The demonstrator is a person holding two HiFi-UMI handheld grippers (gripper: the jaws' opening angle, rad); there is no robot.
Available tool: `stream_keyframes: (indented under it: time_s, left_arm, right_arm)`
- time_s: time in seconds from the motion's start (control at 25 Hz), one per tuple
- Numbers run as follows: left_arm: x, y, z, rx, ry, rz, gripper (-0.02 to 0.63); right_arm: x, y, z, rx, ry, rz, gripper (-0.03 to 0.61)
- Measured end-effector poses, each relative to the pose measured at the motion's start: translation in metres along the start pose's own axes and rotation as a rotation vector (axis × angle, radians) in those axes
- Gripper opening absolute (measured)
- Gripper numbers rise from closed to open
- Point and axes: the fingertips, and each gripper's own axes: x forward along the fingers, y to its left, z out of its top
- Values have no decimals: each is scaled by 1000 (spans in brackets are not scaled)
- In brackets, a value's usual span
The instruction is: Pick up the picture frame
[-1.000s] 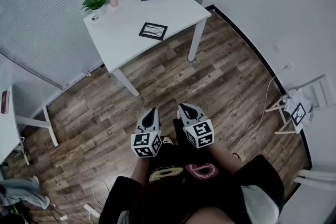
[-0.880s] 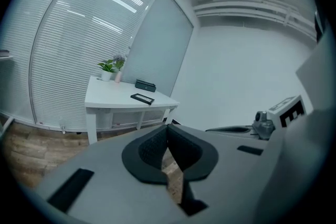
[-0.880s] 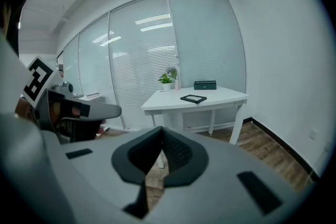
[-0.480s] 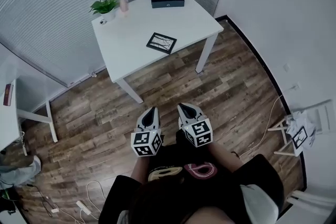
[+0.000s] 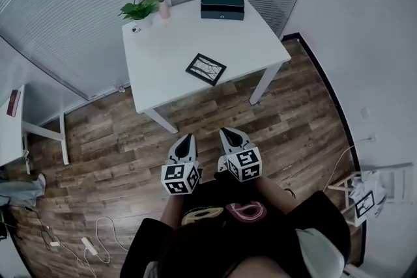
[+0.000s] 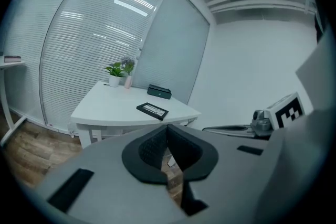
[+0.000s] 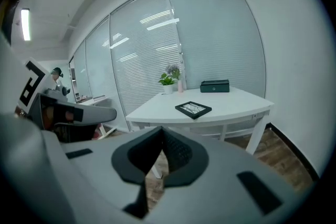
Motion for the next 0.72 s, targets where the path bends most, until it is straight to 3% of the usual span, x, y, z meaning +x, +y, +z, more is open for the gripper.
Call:
stream_keyframes:
  time_s: [0.36, 0.72]
  left_arm:
    - [54, -14, 9, -14, 2, 50, 17]
    - [83, -17, 13, -36, 21, 66, 17]
  right_arm:
    - [27, -72, 22, 29, 2, 0, 11]
    - [41, -98, 23, 50, 36, 13, 11]
